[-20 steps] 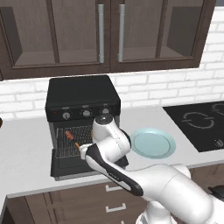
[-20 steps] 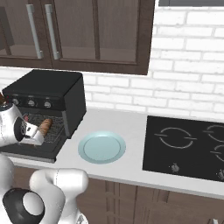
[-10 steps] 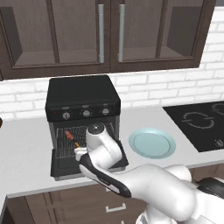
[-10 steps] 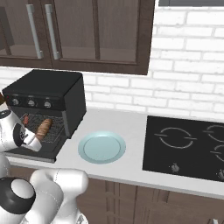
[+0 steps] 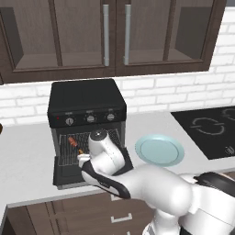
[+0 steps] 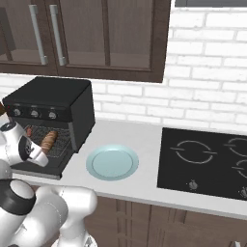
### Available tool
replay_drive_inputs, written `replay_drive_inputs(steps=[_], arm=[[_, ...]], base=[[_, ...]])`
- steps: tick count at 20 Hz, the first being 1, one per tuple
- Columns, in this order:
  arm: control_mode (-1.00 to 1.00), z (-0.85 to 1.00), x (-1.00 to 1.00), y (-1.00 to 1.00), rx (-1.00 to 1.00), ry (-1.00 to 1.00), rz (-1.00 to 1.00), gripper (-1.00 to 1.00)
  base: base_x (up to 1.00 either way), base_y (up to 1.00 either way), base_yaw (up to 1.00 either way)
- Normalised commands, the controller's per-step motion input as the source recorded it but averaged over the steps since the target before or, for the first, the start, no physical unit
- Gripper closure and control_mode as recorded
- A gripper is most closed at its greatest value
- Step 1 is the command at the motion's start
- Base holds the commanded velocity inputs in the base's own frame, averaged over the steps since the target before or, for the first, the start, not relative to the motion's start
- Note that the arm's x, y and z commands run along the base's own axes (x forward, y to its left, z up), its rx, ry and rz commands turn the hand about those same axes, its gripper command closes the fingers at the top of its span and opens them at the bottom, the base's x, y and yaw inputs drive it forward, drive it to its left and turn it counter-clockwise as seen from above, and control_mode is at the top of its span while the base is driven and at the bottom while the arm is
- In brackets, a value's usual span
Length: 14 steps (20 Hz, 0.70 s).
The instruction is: Pick up the kebab skewer and baguette bread, and place them inside the toaster oven. Close the toaster oven door and start by setting the timer.
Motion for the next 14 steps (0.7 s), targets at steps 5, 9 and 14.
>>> replay_drive_inputs(steps=[5,9,14], arm=[[-1.0,-0.17,0.08,0.0,0.0,0.0,0.0,-1.0],[-1.0,-0.01,0.23,0.0,0.01,0.0,0.0,-1.0],[-1.0,0.0,0.26,0.0,0.01,0.0,-0.01,-1.0]], base=[[0.0,0.0,0.0],[0.0,0.0,0.0],[0.0,0.0,0.0]])
